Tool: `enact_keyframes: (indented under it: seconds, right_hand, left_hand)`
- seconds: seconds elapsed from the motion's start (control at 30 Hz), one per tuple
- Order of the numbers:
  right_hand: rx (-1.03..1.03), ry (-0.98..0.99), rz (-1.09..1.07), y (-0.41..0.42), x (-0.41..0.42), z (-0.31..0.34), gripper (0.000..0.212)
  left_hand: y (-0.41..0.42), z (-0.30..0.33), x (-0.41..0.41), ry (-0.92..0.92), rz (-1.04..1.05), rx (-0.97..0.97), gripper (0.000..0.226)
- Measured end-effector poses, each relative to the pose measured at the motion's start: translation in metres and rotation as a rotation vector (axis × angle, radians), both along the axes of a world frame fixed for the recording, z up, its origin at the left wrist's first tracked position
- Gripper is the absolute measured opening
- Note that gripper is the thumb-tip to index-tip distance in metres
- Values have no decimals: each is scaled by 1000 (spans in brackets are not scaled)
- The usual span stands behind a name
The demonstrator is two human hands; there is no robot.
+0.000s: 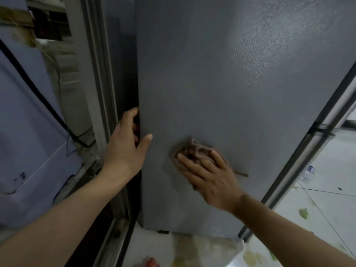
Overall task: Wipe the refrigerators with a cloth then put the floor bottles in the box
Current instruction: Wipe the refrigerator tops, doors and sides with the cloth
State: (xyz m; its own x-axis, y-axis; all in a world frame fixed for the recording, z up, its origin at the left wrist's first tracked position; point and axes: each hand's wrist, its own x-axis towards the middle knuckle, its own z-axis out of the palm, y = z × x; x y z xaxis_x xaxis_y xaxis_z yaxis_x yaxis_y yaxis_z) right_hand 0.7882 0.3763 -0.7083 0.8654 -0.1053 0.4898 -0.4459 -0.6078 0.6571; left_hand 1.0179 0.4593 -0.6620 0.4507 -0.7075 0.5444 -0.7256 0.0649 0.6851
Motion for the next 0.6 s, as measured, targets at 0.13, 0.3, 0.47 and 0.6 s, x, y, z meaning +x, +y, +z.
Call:
enact_keyframes:
  seconds: [0.13,0.3,0.47,0.6]
  right_hand:
    - [-42,-8,78,-6,1,27,70]
    - [-9,-598,100,-12,44,85,66]
    - [-16,-285,66,1,55,22,72]
    - [-5,148,30,9,42,-10,91]
  left_hand:
    - [14,-16,11,-25,-106,123,59]
    - [19,-29,16,45,-234,142,71]
    - [20,-28,19,115,-283,147,70]
    - [25,-28,24,156,-357,196,70]
